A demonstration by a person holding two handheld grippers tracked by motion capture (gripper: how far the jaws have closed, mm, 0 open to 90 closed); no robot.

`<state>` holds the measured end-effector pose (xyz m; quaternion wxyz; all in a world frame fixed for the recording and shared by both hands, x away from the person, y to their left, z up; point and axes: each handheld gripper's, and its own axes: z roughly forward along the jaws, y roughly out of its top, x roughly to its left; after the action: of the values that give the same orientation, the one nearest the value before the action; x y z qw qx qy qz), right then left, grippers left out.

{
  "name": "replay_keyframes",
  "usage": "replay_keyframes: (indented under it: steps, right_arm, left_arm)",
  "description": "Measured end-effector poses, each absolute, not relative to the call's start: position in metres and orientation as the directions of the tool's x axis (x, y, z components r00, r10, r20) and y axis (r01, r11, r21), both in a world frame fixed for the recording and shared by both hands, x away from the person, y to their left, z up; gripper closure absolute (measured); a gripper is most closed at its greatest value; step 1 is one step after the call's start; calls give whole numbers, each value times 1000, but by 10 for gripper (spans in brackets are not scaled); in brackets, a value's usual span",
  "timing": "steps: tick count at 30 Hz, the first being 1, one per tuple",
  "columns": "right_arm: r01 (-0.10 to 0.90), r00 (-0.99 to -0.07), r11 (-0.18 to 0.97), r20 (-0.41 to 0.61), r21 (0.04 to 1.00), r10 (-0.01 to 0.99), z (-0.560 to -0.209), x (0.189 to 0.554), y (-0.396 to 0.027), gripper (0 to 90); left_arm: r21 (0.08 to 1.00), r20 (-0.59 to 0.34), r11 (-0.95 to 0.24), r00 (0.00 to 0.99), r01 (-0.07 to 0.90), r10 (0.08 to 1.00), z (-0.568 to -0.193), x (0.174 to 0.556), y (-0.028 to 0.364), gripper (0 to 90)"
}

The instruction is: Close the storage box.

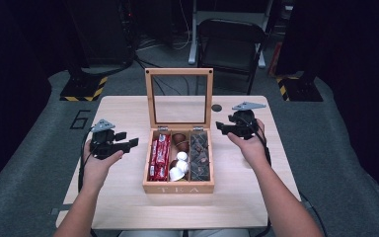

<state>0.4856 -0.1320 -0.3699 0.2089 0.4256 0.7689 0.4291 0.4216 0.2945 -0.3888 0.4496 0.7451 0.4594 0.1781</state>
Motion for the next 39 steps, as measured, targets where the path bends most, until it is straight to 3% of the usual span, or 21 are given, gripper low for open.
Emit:
replay_keyframes:
  steps: [13, 39]
  right_arm:
    - [470, -550, 273, 37, 840, 834, -356, 502, -120, 391]
    - [485, -529, 260, 43, 835, 848, -360, 530, -107, 365]
  left_arm:
    - [838, -141, -179, 522, 516, 841, -388, 423, 290, 397]
    - [839, -140, -189, 538, 511, 831, -386, 423, 286, 397]
